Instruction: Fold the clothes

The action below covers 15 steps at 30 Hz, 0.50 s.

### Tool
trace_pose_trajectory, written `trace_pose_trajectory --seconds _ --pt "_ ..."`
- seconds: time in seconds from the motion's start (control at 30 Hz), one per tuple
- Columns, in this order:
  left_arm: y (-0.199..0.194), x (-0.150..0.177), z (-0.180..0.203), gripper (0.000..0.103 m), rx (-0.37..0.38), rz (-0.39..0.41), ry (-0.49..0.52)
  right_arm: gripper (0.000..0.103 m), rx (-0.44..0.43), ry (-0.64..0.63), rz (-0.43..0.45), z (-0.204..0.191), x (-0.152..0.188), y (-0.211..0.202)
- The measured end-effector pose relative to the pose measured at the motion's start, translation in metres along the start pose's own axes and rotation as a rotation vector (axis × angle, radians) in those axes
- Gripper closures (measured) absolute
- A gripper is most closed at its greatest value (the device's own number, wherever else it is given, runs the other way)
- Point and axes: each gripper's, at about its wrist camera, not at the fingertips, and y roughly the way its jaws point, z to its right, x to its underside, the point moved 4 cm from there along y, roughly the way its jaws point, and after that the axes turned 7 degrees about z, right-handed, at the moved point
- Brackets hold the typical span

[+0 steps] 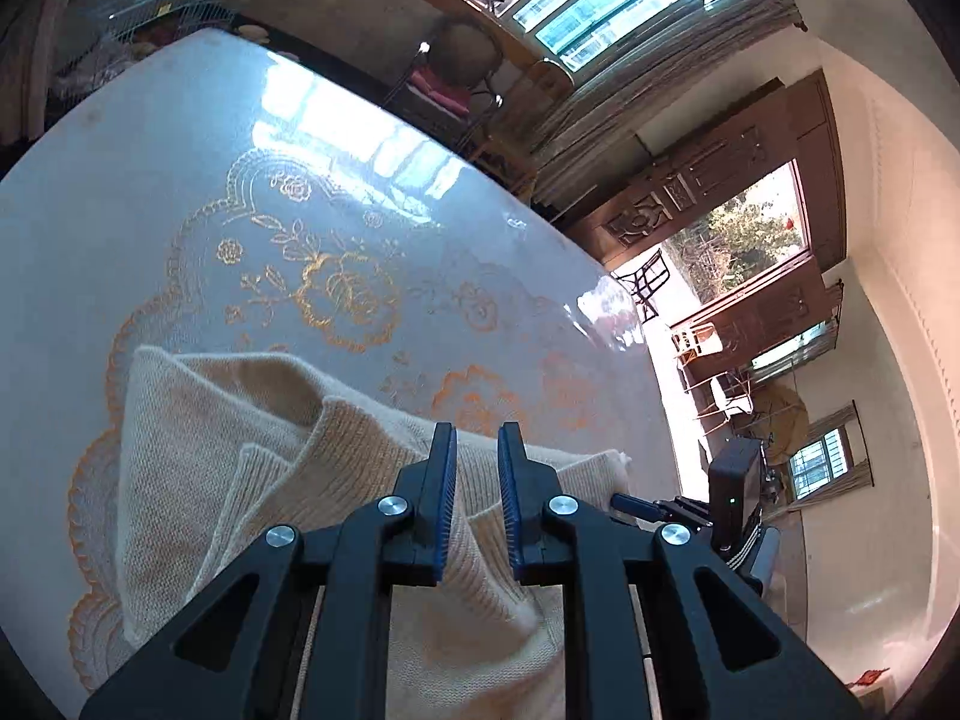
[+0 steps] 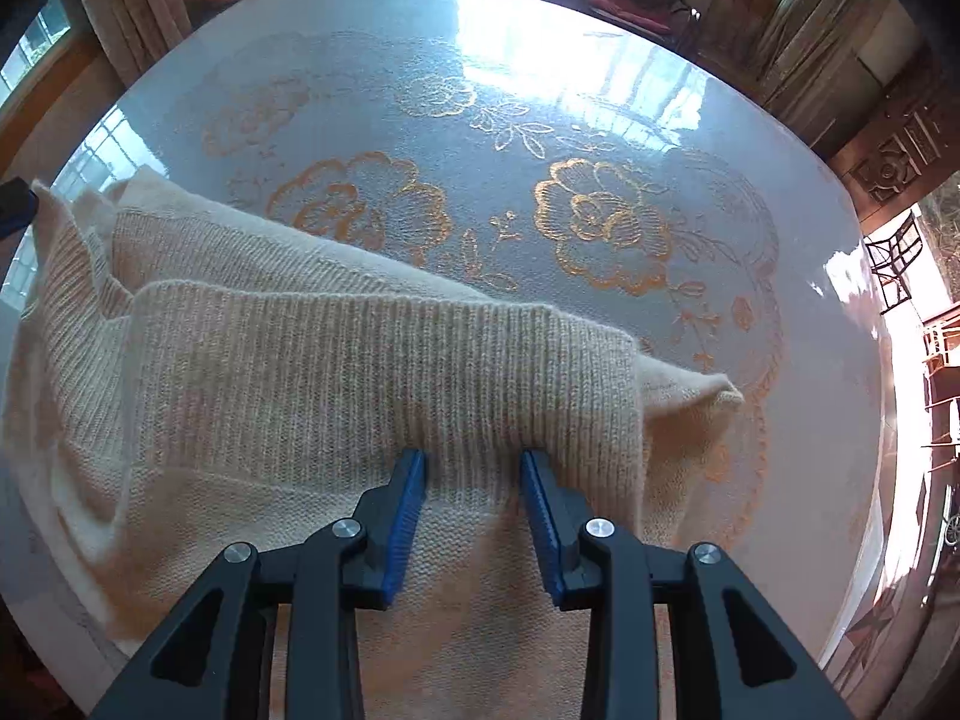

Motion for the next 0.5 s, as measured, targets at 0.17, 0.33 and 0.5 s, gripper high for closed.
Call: trace_pose_trajectory --seconds 0.17,0.33,0.5 --pt "-0.016 -0.005 -0.015 0.073 -0.038 -0.036 -0.039 0.068 0.047 0.041 0.073 0.023 -0.003 -0.023" --pt "-0.004 0.019 -0.066 0.072 -0.218 -0.117 -0.06 0.067 -0.356 0.176 0.109 -0.004 -0.013 -0.05" --pt "0.01 0.036 -0.084 0.069 -0.203 -0.198 -0.073 0.067 -0.415 0.156 0.077 -0.036 -0.018 -0.048"
